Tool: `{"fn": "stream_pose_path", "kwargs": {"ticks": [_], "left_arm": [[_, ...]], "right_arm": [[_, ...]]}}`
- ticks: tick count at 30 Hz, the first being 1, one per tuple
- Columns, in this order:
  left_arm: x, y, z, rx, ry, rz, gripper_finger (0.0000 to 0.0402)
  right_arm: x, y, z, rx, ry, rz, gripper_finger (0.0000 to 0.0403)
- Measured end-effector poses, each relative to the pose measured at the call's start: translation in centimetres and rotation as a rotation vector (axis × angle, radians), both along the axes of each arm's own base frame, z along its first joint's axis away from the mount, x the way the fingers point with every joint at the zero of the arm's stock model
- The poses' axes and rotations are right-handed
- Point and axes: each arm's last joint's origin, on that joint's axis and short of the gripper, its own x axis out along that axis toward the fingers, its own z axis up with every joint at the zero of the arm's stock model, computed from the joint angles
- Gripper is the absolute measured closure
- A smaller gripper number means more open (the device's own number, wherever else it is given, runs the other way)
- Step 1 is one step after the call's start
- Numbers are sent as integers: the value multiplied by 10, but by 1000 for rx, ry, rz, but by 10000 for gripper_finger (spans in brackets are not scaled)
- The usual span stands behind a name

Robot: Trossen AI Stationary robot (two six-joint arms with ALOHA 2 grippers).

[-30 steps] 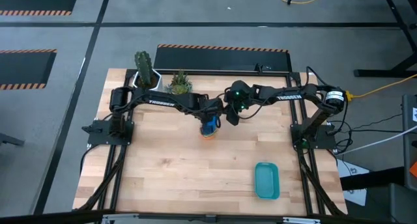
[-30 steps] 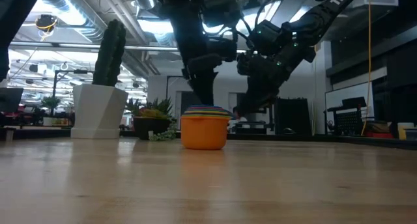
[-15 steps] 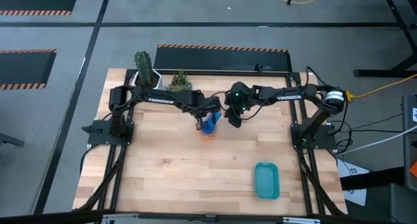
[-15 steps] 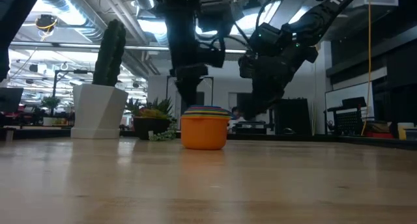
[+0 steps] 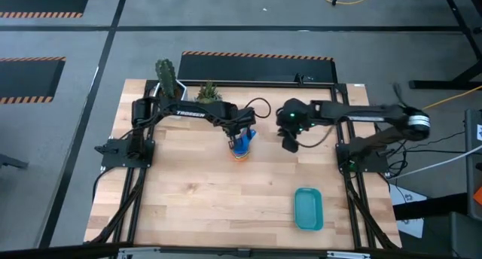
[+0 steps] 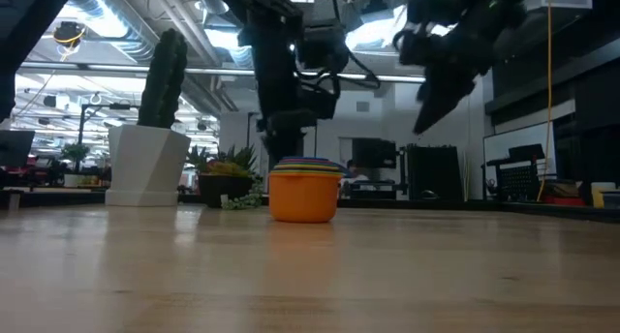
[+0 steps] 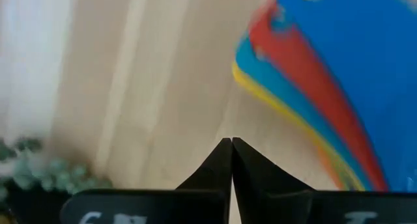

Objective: Nest measuring cups in basket
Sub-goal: Stack the blue measuring cup on top of the red measuring cup

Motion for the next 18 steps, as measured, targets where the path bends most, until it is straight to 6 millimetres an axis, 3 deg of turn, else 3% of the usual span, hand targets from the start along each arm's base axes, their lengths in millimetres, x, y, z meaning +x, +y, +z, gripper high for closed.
{"fn": "stream_pose_path", "kwargs": {"ticks": [6, 11, 18], "left_arm": [[8, 1, -14, -5, -6, -6, 400], [17, 1, -20, -53, -77, -26, 396], [29, -6, -16, -216, -227, -122, 400]], "right_arm": [[-35, 12, 31, -84, -8, -104, 317], [-61, 18, 45, -112, -5, -165, 317], [-76, 22, 58, -126, -71, -197, 317]]}}
